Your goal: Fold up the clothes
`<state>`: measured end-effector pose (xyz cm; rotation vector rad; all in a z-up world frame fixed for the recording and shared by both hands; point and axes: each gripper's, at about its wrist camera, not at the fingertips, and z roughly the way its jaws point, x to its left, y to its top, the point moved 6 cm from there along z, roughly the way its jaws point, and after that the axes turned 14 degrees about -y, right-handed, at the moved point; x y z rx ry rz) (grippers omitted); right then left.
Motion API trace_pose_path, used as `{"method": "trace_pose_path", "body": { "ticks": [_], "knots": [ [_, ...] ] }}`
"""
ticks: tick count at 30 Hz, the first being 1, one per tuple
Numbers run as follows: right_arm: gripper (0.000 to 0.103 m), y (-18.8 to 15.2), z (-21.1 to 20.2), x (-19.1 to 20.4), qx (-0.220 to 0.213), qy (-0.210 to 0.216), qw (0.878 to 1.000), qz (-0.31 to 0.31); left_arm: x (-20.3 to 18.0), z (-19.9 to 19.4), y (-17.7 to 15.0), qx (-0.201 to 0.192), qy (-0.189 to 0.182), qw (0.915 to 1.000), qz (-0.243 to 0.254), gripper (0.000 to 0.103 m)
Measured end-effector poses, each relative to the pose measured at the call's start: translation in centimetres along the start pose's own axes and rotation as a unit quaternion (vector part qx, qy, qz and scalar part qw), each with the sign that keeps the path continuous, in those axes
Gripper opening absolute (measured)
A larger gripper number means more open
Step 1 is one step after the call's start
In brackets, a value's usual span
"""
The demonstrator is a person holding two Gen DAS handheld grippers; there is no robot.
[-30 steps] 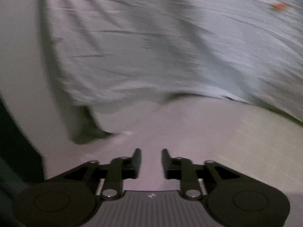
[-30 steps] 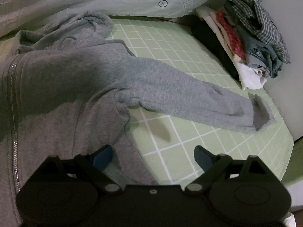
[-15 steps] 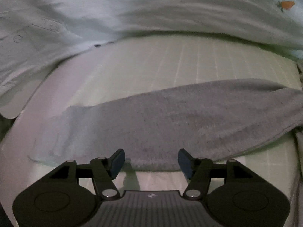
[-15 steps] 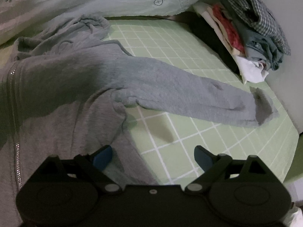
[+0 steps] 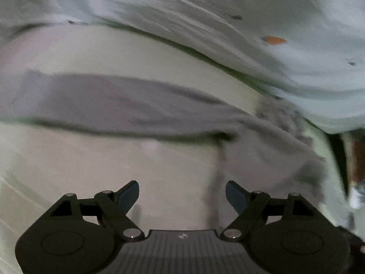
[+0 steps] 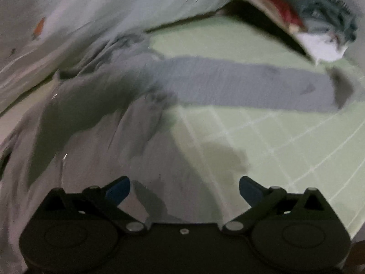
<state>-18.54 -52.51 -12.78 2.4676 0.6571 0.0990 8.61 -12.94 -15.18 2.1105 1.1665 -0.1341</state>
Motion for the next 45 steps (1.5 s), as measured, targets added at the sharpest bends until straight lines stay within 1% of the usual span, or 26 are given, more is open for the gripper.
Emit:
{"method": "trace_pose_path", "body": {
  "ticks": [2, 3, 4, 5, 6, 7, 8, 9, 12, 14, 18, 20, 21, 22, 23, 25, 27, 28, 30, 33, 35, 39, 41, 45],
  "knots": [
    [0.1, -0.5, -0.1, -0.2, 0.006, 0.01, 1.0, -0.011, -1.2, 0.3, -1.1, 0.013, -0.017, 0.9998, -0.003, 0.084],
    [0.094, -0.8, -0.1, -0.3, 0.009, 0.016, 1.0, -0.016, -1.9, 0.5, -1.7, 0.02, -0.025, 0.9995, -0.005, 0.083],
    [0.081, -1.0, -0.1, -0.2, 0.013, 0.024, 0.999, -0.025, -2.5, 0.7, -2.3, 0.026, -0.034, 0.9991, -0.007, 0.078],
    [0.074, -1.0, -0.3, -0.1, 0.011, 0.026, 0.999, -0.039, -3.1, 0.8, -2.8, 0.033, -0.042, 0.9985, -0.008, 0.067],
    [0.049, -1.0, -0.5, -0.1, 0.008, 0.027, 0.998, -0.053, -3.7, 1.0, -3.4, 0.039, -0.05, 0.9979, -0.01, 0.06],
    [0.03, -1.0, -0.7, 0.2, 0.008, 0.042, 0.997, -0.07, -4.1, 1.6, -3.8, 0.055, -0.046, 0.9974, -0.01, 0.048],
    [0.024, -1.0, -0.9, 0.2, 0.007, 0.049, 0.996, -0.081, -4.2, 2.1, -4.3, 0.067, -0.041, 0.9969, -0.011, 0.035],
    [0.014, -1.1, -1.1, 0.3, 0.006, 0.055, 0.994, -0.092, -4.4, 2.5, -4.7, 0.078, -0.037, 0.9962, -0.012, 0.029],
    [0.012, -1.4, -1.8, 0.3, 0.002, 0.07, 0.99, -0.12, -4.7, 2.5, -5.5, 0.075, -0.025, 0.9967, -0.019, 0.019],
    [0.011, -1.8, -2.1, -0.3, 0.008, 0.074, 0.988, -0.132, -5.0, 2.2, -5.9, 0.077, -0.022, 0.9965, -0.025, 0.016],
    [0.013, -2.2, -2.4, -1.4, 0.019, 0.075, 0.986, -0.15, -5.9, 1.4, -6.8, 0.101, -0.016, 0.9947, -0.015, 0.016],
    [0.02, -2.0, -2.4, -1.8, 0.017, 0.073, 0.986, -0.151, -6.2, 1.1, -6.7, 0.102, -0.014, 0.9946, -0.013, 0.019],
    [0.035, -1.6, -2.5, -1.9, 0.007, 0.065, 0.986, -0.15, -6.3, 0.9, -6.3, 0.097, -0.015, 0.9951, -0.014, 0.023],
    [0.049, -1.1, -2.6, -2.0, -0.002, 0.056, 0.987, -0.15, -6.4, 0.7, -5.8, 0.092, -0.015, 0.9956, -0.014, 0.024],
    [0.054, -0.4, -2.8, -2.1, -0.014, 0.057, 0.988, -0.141, -6.4, 0.5, -5.3, 0.086, -0.016, 0.996, -0.015, 0.026],
    [0.071, 1.0, -3.2, -2.3, -0.038, 0.058, 0.99, -0.123, -6.6, 0.0, -3.7, 0.063, -0.016, 0.9978, -0.013, 0.034],
    [0.081, 2.7, -3.1, -2.4, -0.05, 0.063, 0.992, -0.099, -6.8, -0.5, -1.7, 0.038, -0.016, 0.9991, -0.012, 0.05],
    [0.084, 3.5, -2.6, -2.2, -0.053, 0.061, 0.992, -0.094, -6.8, -0.5, -0.6, 0.025, -0.019, 0.9994, -0.014, 0.052],
    [0.085, 5.2, -1.8, -1.9, -0.058, 0.058, 0.993, -0.085, -7.0, -0.3, 1.6, 0.002, -0.028, 0.9994, -0.022, 0.054],
    [0.088, 7.8, -0.6, -1.3, -0.066, 0.059, 0.993, -0.072, -7.8, 1.2, 4.8, -0.014, -0.042, 0.9988, -0.022, 0.055],
    [0.091, 9.5, 0.2, -0.9, -0.069, 0.067, 0.993, -0.061, -9.0, 3.0, 7.0, -0.014, -0.054, 0.9984, -0.007, 0.059],
    [0.092, 13.9, 2.9, 0.8, -0.064, 0.085, 0.994, -0.032, -11.1, 7.4, 11.3, -0.01, -0.078, 0.9969, 0.001, 0.06],
    [0.092, 16.2, 4.4, 1.7, -0.058, 0.096, 0.994, -0.018, -12.3, 10.2, 13.8, 0.005, -0.105, 0.9945, 0.001, 0.06],
    [0.092, 21.1, 8.1, 4.1, -0.023, 0.135, 0.99, 0.019, -14.7, 15.9, 18.3, 0.05, -0.119, 0.9911, 0.032, 0.06]
  ]
}}
